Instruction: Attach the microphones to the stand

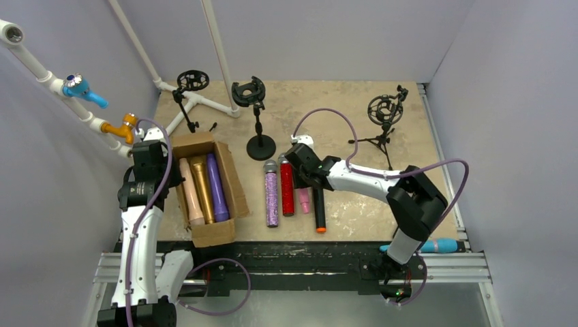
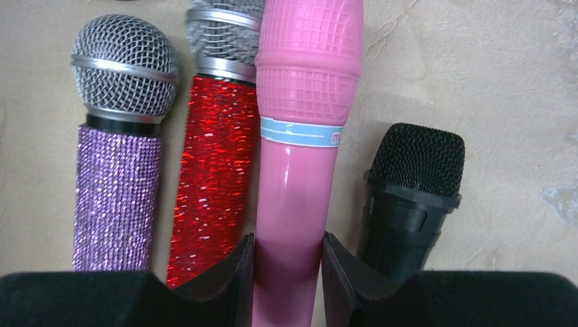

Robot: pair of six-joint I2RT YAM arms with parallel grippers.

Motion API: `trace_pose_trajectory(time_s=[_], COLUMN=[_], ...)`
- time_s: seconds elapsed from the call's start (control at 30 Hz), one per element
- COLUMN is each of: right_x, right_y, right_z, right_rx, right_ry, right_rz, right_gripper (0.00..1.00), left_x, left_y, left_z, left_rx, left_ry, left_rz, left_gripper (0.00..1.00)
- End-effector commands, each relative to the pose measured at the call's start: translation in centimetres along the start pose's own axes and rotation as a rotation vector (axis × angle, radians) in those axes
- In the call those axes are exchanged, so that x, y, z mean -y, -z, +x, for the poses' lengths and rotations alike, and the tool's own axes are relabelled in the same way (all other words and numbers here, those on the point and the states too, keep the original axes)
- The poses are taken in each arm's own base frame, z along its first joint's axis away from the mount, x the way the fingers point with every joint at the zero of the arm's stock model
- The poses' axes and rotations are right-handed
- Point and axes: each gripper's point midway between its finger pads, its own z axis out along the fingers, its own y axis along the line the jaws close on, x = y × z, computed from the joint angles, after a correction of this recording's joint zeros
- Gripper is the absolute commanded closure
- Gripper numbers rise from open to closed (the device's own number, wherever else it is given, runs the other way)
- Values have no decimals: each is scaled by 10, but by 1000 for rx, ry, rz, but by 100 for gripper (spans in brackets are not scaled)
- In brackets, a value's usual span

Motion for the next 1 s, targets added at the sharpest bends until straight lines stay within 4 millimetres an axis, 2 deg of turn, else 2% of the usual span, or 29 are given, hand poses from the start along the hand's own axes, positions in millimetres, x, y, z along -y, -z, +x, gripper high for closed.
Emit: trace_pose_trajectory(time_s=[0.0,0.17,0.3,0.37,0.5,0.57,0.67,0.73,0.8,0.87,0.97], right_x=[-3,-8,-11,-11,-16,-20,-27,-43,-67,-100,-156], right_y=[-10,-25,-22,-15,5,18,43,65,92,119,152], right_z=[-23,-17,-21,-30,-51,-64,-87,-104,-121,-132,-137], right_rx=[74,39,36,56,99,123,180,236,297,345,368], right_ry=[-55,-44,-33,-30,-28,-36,-46,-43,-35,-14,33], right_rz=[11,11,-2,-5,-28,-44,-73,-120,-182,-248,-362], right_gripper=[100,98,73,57,42,38,38,40,42,43,44], left_x=[11,14,15,15,15,15,15,15,14,14,15], left_y=[14,16,17,16,15,16,16,18,18,19,19], left_z=[-33,-33,-33,-32,-32,-33,-33,-34,-34,-34,-34], left_rx=[123,130,134,135,137,139,141,146,149,151,154], left_ry=[5,-4,-11,-11,-5,-2,-2,1,6,9,17], left_rz=[58,82,89,87,88,88,88,88,83,82,88], left_gripper=[100,100,100,100,100,100,100,100,100,100,100])
